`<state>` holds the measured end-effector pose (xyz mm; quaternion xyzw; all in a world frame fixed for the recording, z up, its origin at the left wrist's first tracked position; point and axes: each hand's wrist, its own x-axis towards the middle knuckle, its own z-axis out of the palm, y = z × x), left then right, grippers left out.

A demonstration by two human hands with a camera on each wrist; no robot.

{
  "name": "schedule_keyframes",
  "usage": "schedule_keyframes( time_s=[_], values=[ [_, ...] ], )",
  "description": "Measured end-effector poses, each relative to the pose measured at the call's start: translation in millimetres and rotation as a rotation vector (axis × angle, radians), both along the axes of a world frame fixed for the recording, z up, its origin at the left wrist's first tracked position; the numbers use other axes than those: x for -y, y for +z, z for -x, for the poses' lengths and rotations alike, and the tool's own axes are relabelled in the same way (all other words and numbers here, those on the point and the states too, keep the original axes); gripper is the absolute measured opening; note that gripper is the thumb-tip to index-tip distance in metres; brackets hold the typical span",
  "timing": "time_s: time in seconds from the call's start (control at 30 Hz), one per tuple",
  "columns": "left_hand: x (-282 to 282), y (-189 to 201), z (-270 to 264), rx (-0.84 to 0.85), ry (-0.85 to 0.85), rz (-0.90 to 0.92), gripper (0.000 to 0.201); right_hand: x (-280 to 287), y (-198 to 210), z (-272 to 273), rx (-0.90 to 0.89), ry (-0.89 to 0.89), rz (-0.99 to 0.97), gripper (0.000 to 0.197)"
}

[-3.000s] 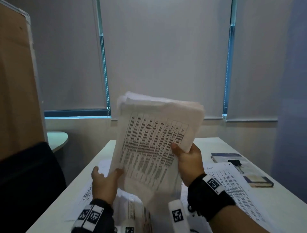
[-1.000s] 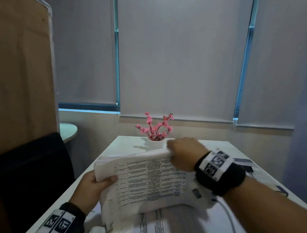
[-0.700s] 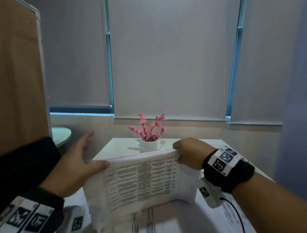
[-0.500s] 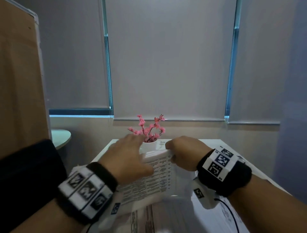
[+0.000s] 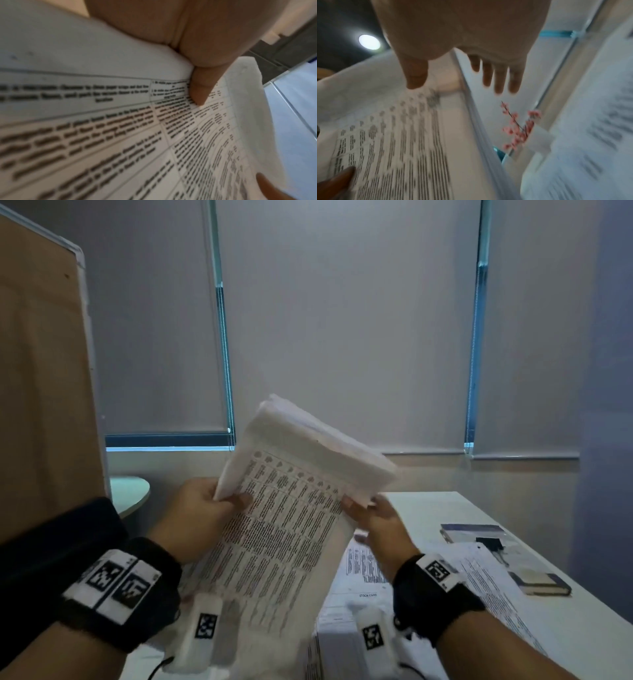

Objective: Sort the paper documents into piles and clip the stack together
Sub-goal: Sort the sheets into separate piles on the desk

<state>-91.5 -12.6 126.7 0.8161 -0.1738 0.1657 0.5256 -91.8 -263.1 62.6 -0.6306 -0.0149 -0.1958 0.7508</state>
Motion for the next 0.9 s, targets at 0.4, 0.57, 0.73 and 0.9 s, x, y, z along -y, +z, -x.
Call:
schedule_keyframes(
  time_s=[0.4, 0.57, 0.73, 0.9],
  values=[
    [13, -89, -16, -0.011, 0.076, 0.577, 0.03, -78, -2, 0, 0.188, -0.201, 0.224, 0.014],
    [5, -126, -21, -0.18, 0.079, 0.577, 0.027, -79, -52, -6, -0.112, -0.083, 0.379, 0.023],
    [-8, -121, -27, -0.112, 0.077, 0.395, 0.028, -69, -51, -15, -0.109, 0.001, 0.4, 0.028],
    [-29, -125, -45, -0.143, 0.262, 0.494, 0.01, -39, -35, -17, -0.155, 0.167, 0.576, 0.036]
  ],
)
